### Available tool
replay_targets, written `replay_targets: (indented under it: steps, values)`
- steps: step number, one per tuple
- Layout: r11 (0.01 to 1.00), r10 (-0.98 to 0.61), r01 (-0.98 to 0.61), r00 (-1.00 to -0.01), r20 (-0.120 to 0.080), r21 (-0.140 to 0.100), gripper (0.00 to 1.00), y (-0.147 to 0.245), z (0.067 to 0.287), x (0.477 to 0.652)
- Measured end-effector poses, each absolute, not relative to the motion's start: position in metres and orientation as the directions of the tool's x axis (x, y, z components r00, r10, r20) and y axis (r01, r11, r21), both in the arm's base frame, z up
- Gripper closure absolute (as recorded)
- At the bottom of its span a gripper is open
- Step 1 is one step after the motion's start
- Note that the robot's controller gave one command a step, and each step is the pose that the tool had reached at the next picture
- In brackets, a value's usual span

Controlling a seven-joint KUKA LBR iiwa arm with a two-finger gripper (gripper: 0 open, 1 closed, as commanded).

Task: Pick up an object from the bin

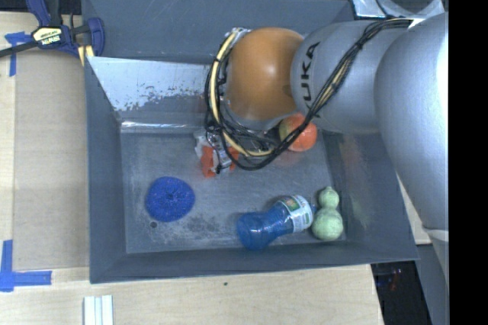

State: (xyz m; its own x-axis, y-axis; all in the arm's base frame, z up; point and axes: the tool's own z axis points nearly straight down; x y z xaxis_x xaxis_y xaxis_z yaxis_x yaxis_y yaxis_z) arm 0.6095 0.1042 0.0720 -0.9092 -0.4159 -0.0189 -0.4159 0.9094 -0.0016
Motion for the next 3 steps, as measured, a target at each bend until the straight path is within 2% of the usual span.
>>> replay_targets:
  steps: [1,2,3]
  values:
    - [0.909,-0.416,-0.416,-0.909,-0.019,-0.002,1.00,0.104,0.072,0.610]
    - [0.910,-0.415,-0.415,-0.910,-0.007,0.001,1.00,0.103,0.093,0.606]
    - [0.910,-0.414,-0.414,-0.910,-0.024,-0.003,1.00,0.104,0.124,0.610]
